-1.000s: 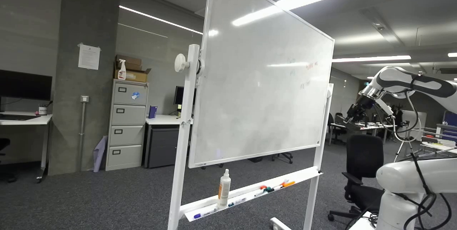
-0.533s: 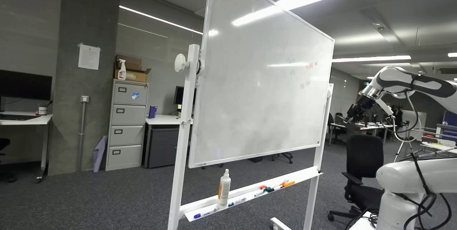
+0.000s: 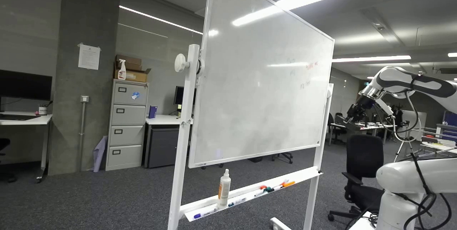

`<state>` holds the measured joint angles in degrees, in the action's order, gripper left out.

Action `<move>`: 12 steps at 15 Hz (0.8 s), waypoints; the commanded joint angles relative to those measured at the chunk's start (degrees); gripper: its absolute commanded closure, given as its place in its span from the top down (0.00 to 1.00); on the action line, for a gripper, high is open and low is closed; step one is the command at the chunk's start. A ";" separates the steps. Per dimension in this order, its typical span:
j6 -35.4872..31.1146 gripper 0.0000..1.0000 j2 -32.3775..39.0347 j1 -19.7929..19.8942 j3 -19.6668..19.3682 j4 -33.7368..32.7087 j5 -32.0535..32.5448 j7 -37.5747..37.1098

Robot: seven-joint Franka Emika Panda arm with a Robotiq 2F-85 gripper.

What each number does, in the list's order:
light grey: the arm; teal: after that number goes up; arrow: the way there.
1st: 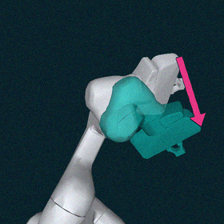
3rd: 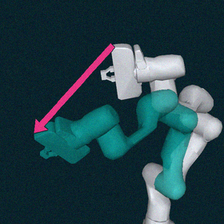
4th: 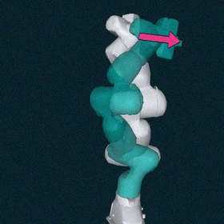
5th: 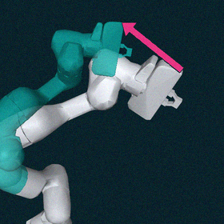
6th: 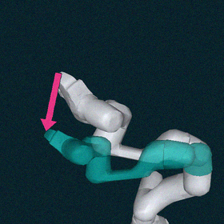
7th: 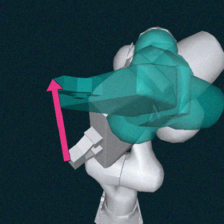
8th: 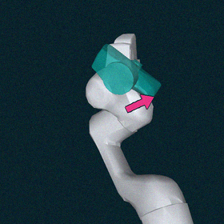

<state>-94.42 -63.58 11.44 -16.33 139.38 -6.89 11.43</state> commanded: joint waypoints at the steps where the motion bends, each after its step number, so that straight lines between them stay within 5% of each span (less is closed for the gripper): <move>1: -1.62 0.34 0.40 -1.76 -1.32 -1.91 1.33 1.53; 12: -16.15 0.34 6.61 -11.18 -3.59 -14.97 1.56 10.61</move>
<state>-106.35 -61.00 3.30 -19.25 129.61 -5.71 20.25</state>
